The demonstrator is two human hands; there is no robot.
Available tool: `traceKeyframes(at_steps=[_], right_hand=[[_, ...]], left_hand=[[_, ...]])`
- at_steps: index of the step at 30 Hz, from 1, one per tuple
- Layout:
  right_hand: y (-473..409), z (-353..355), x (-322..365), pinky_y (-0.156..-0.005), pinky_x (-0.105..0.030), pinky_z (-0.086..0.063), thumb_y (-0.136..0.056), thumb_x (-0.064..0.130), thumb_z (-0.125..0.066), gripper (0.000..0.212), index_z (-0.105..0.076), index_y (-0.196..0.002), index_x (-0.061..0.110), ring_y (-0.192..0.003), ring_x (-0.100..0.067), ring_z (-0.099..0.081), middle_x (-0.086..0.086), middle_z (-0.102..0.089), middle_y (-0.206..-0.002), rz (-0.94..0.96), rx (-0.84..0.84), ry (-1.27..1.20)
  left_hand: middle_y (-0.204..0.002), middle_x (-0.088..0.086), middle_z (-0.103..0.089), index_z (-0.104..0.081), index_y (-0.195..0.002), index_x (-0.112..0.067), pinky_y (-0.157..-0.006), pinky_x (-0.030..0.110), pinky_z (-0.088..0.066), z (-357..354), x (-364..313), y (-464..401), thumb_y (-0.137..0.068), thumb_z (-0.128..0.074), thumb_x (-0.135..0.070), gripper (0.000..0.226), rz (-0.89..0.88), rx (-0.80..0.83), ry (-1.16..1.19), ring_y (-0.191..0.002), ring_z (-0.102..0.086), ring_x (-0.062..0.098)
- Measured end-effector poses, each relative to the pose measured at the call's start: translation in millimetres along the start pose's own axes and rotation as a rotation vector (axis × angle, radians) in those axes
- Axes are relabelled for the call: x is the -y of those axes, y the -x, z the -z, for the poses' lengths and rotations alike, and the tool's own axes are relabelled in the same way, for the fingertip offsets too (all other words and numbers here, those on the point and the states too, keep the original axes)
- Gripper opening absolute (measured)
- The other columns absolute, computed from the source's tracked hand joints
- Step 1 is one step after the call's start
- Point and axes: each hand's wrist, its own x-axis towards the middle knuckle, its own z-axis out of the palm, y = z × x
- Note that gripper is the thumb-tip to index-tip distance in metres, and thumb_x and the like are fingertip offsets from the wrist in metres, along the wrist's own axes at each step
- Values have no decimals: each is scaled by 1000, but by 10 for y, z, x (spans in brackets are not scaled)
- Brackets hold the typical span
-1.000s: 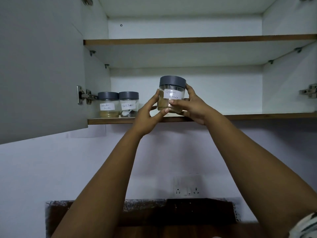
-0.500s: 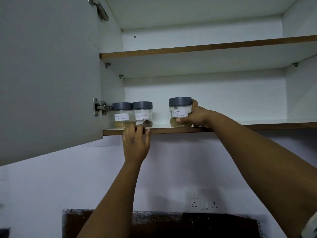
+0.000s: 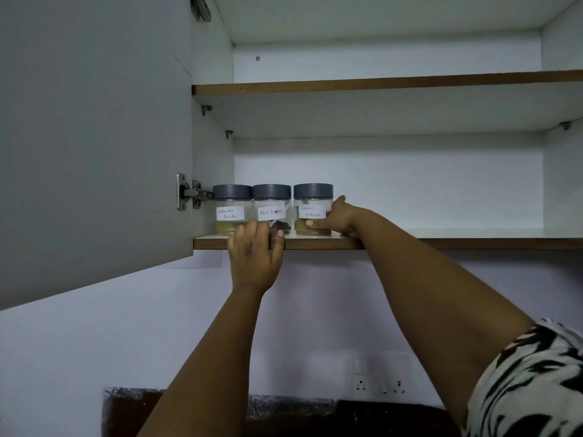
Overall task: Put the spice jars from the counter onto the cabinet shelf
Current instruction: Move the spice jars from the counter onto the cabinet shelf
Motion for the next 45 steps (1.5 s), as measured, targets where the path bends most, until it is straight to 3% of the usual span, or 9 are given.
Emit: traceKeyframes(at_steps=[4, 9, 16, 22, 25, 31, 35, 40, 45], right_hand=[[-112, -19, -23, -101, -42, -47, -78, 39, -79, 82, -39, -141, 4, -121, -27, -53, -12, -52, -136, 49, 2, -4], [-217, -39, -115, -91, -32, -48, -81, 31, -77, 60, -52, -131, 10, -109, -21, -56, -9, -59, -128, 127, 16, -71], [-243, -80, -117, -107, -38, -41, -78, 30, -80, 83, -35, -143, 7, -124, -24, -51, -9, -53, -137, 107, 19, -103], [-213, -62, -101, -115, -39, -31, -81, 30, -77, 121, 19, -151, 5, -140, -28, -34, -11, -36, -153, 32, 10, -31], [-197, -42, -78, -116, -39, -27, -81, 26, -78, 129, 33, -146, 10, -143, -31, -28, -13, -26, -158, 2, 20, 30], [-73, -49, 11, -115, -36, -23, -86, 23, -73, 125, 37, -142, 8, -146, -31, -21, -13, -13, -161, -39, 24, 105], [46, -17, 73, -122, -41, -3, -86, 44, -67, 126, 39, -140, 4, -149, -32, -11, -20, -5, -161, -136, 36, 263], [155, -28, 35, -118, -43, -22, -71, 58, -76, 143, 39, -142, 9, -145, -36, -23, -23, -15, -159, -188, -93, 226], [341, -208, -119, -106, -46, -34, -83, 81, -27, 105, 27, -150, 22, -139, -35, -36, -20, -22, -158, -116, -250, 454]], left_hand=[[-82, 2, -51, -52, -81, -12, -77, 35, -35, -8, -2, 8, -94, -40, -38, 32, 4, -12, 12, -79, -45, 20], [-81, 1, -50, -52, -80, -12, -78, 36, -36, -25, 10, 14, -94, -41, -37, 31, 3, -13, 31, -78, -45, 20], [-81, 1, -50, -52, -80, -13, -80, 35, -35, -60, 19, 23, -94, -41, -36, 30, -1, -45, 25, -78, -44, 19], [-81, 2, -51, -53, -81, -12, -79, 35, -35, -93, 21, 28, -95, -40, -35, 29, -15, -73, -4, -77, -45, 20], [-82, 2, -51, -53, -81, -13, -79, 35, -35, -109, 16, 23, -95, -39, -34, 29, -11, -86, -22, -77, -45, 20], [-87, 2, -50, -54, -87, -13, -78, 33, -32, -73, 63, 33, -98, -34, -32, 29, -90, -63, -104, -80, -44, 20], [-86, 3, -49, -53, -86, -12, -77, 33, -32, -30, 51, 22, -99, -33, -32, 31, -99, -39, -123, -79, -43, 20], [-87, 4, -50, -53, -87, -12, -76, 35, -36, 20, 49, 16, -99, -34, -34, 32, -103, 17, -124, -80, -44, 21], [-89, 6, -52, -54, -90, -11, -75, 34, -36, 124, -21, 10, -99, -38, -35, 30, -104, 104, -218, -81, -47, 23]])
